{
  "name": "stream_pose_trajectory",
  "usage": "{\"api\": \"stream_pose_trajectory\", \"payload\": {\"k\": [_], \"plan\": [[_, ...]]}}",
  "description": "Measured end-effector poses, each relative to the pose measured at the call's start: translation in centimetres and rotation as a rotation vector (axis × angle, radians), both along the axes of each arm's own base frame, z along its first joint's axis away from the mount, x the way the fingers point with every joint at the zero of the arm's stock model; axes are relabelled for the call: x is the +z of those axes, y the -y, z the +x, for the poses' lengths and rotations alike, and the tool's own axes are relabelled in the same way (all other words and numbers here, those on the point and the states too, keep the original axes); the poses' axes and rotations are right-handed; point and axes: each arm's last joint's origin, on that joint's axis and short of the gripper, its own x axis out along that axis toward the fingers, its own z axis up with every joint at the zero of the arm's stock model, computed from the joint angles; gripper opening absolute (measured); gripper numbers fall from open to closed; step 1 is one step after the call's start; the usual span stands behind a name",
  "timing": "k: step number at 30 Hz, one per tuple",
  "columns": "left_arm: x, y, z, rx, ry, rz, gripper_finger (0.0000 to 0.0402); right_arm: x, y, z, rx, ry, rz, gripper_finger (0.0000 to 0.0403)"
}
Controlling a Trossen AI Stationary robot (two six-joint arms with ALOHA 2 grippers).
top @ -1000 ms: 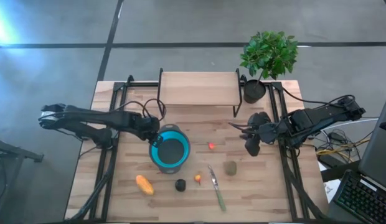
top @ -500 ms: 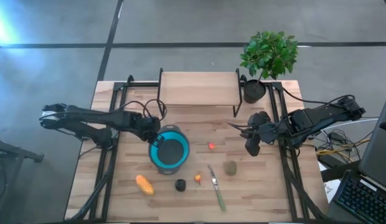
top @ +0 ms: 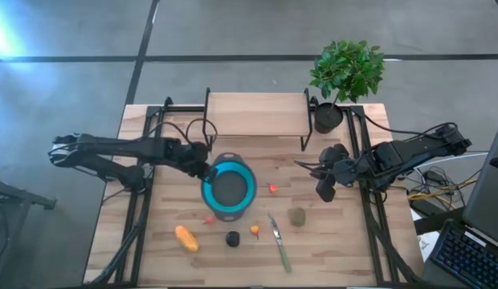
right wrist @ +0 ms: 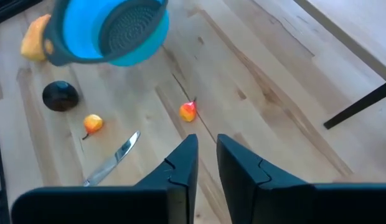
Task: Pick & Place Fruit
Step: Put the blue strainer bowl on the shelf
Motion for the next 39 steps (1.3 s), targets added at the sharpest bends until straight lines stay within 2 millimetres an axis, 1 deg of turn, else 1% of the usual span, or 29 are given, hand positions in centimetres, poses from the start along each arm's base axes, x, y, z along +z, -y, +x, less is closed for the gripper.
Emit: {"api": "stream_pose_trajectory", "payload": {"k": [5, 10, 15, 19, 25, 31, 35, 39], "plan": [[3.5, 0.0, 0.8, -0.007, 0.111, 0.012, 0.0022, -0.6, 0.0, 0.0, 0.0, -0.018, -0.006, 0.0077], [6.7, -0.2, 1.1, -0.017, 0.202, 0.047, 0.0023, -1.1, 0.0, -0.1, -0.008, -0.033, -0.004, 0.0094], [8.9, -0.8, 0.7, 0.011, 0.223, 0.12, 0.0023, -1.4, 0.0, -0.1, -0.015, -0.04, -0.002, 0.0109], [10.4, -1.9, 0.2, 0.062, 0.224, 0.172, 0.0023, -1.4, 0.0, -0.1, -0.015, -0.039, -0.002, 0.0118], [11.5, -4.9, -0.8, 0.186, 0.201, 0.231, 0.0023, -1.4, 0.0, -0.1, -0.015, -0.039, -0.002, 0.0129], [11.4, -8.6, -2.0, 0.316, 0.179, 0.238, 0.0023, -1.4, 0.0, -0.1, -0.015, -0.039, -0.001, 0.0139], [10.8, -10.9, -2.3, 0.333, 0.163, 0.19, 0.0023, -1.4, 0.0, -0.1, -0.015, -0.037, -0.001, 0.0144], [10.7, -12.6, -2.0, 0.327, 0.159, 0.16, 0.0023, -1.4, 0.0, -0.1, -0.015, -0.037, -0.001, 0.0146]]}}
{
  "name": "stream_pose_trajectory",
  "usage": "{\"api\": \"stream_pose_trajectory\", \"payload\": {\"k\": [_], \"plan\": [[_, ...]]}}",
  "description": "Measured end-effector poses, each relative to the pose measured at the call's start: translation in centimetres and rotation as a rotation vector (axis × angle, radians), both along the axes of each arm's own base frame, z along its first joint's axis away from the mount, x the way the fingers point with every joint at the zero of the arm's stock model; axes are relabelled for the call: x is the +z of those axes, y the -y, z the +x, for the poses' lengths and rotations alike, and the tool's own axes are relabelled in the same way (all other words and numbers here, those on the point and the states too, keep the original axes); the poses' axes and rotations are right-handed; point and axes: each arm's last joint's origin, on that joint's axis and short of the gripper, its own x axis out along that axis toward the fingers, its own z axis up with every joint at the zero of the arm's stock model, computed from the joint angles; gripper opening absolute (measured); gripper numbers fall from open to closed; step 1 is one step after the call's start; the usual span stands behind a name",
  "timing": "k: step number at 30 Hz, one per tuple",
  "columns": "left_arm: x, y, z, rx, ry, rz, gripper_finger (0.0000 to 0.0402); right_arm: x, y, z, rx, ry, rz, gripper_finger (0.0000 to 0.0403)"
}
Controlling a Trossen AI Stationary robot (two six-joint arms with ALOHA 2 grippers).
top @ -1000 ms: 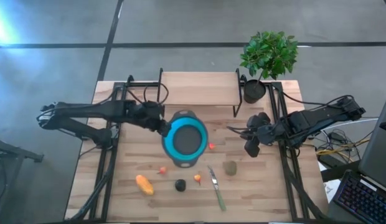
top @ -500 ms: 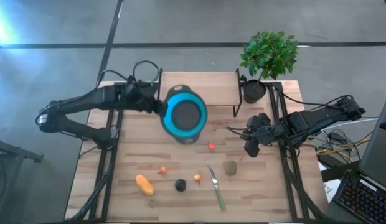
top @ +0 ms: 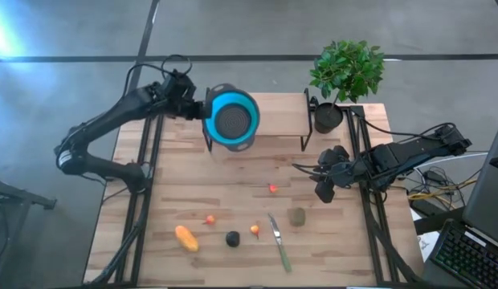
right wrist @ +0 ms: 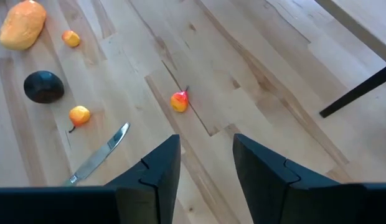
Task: Pick & Place Fruit
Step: Put the blue strainer bowl on the shelf
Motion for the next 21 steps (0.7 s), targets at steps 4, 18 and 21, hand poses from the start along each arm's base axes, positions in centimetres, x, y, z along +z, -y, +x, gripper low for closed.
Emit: {"api": "stream_pose_trajectory", "payload": {"k": [4, 18, 21], "plan": [[0.2, -1.2, 0.9, -0.018, -0.005, -0.01, 0.0023, 0.0, 0.0, 0.0, 0.0, 0.0, 0.0, 0.0135], [1.8, -5.0, 3.0, -0.068, -0.095, -0.106, 0.0025, 0.0, 0.0, 0.0, 0.0, 0.001, 0.0, 0.0081], [1.5, -5.7, 3.0, -0.076, -0.097, -0.134, 0.0025, 0.0, 0.0, 0.0, 0.0, 0.001, -0.001, 0.0073]]}}
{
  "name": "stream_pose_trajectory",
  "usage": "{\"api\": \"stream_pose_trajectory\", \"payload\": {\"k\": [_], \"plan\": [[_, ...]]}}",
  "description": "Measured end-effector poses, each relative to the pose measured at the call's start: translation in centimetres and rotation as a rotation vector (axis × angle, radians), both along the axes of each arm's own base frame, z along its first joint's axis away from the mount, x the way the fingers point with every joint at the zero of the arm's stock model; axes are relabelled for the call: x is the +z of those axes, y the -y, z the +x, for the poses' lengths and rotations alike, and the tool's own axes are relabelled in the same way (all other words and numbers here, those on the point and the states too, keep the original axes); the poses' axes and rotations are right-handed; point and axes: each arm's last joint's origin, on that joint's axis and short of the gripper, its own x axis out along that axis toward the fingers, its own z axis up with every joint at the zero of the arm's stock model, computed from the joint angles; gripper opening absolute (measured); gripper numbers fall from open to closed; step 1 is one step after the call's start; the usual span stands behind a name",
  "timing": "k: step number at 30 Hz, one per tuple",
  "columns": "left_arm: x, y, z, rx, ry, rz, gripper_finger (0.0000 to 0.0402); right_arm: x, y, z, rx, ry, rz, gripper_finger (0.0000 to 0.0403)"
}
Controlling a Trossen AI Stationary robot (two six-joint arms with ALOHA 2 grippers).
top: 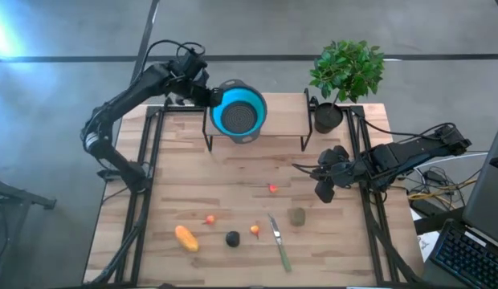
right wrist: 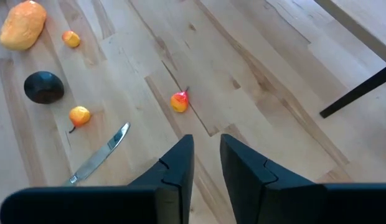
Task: Pick & Place Fruit
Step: Put the blue strainer bowl on the shelf
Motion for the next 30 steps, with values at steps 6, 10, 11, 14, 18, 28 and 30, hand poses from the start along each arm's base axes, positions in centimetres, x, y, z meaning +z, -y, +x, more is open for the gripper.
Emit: {"api": "stream_pose_trajectory", "payload": {"k": [6, 10, 11, 14, 18, 28, 30], "plan": [[-1.1, -1.3, -0.4, 0.023, -0.033, -0.057, 0.0025, 0.0, 0.0, 0.0, 0.0, 0.0, 0.0, 0.0058], [-1.5, -1.9, -0.3, 0.03, -0.039, -0.073, 0.0025, 0.0, 0.0, 0.0, 0.002, 0.0, -0.001, 0.0052], [-1.7, -2.1, -0.3, 0.033, -0.042, -0.078, 0.0025, 0.0, 0.0, 0.0, 0.002, 0.0, -0.002, 0.005], [-2.1, -2.6, -0.3, 0.045, -0.051, -0.088, 0.0025, 0.0, 0.0, 0.0, 0.002, 0.0, -0.002, 0.0048], [-2.4, -3.0, -0.2, 0.051, -0.052, -0.091, 0.0025, 0.0, 0.0, 0.0, 0.002, 0.0, -0.002, 0.0055], [-3.4, -4.0, 0.6, 0.044, -0.047, -0.105, 0.0036, 0.0, 0.0, 0.0, 0.002, 0.0, -0.001, 0.009], [-3.5, -4.2, 0.7, 0.045, -0.044, -0.098, 0.0047, 0.0, 0.0, 0.0, 0.001, 0.0, -0.001, 0.0097]]}}
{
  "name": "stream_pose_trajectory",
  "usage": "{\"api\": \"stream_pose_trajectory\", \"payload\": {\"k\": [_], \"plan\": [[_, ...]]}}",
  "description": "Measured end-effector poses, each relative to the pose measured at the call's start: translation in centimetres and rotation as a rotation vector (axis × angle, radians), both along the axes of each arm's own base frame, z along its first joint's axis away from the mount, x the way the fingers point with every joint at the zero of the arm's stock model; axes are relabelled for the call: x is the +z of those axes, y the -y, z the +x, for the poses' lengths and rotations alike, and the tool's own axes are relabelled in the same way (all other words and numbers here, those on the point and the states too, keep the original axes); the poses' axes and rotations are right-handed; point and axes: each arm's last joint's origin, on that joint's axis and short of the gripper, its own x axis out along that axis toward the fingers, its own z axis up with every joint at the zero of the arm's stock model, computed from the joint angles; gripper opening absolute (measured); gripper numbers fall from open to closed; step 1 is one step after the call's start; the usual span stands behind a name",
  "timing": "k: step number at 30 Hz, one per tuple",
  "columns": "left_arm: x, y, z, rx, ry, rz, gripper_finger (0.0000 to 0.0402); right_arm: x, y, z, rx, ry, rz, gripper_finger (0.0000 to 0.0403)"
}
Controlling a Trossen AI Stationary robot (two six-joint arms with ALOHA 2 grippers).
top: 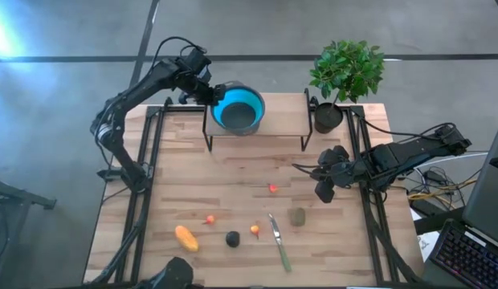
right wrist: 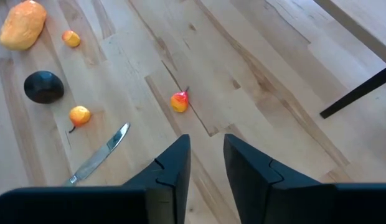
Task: Pick & Place Fruit
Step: Put the blue strainer bowl on the shelf, then put the top orange pear into the blue strainer bowl
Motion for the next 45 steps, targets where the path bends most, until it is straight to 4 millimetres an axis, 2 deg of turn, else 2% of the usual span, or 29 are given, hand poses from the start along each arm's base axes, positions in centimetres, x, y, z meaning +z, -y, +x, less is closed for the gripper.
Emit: {"api": "stream_pose_trajectory", "payload": {"k": [14, 22, 30, 38, 45], "plan": [[0.7, 0.3, -0.3, -0.016, 0.014, 0.036, 0.0127, 0.0, 0.0, 0.0, -0.001, 0.0, 0.001, 0.0132], [2.2, 0.4, -1.1, -0.002, 0.046, 0.077, 0.0172, 0.0, 0.0, 0.0, -0.001, 0.001, 0.001, 0.0146], [4.2, 0.6, -1.2, -0.044, 0.079, 0.148, 0.0172, 0.0, 0.0, 0.0, -0.001, 0.003, 0.002, 0.0149], [5.5, 1.3, -1.6, -0.113, 0.051, 0.177, 0.0169, 0.1, 0.0, 0.1, -0.001, 0.018, 0.007, 0.0123], [6.7, 4.2, -1.0, -0.272, 0.057, 0.261, 0.0169, 0.2, -0.1, 0.2, 0.002, 0.031, 0.01, 0.0099]]}}
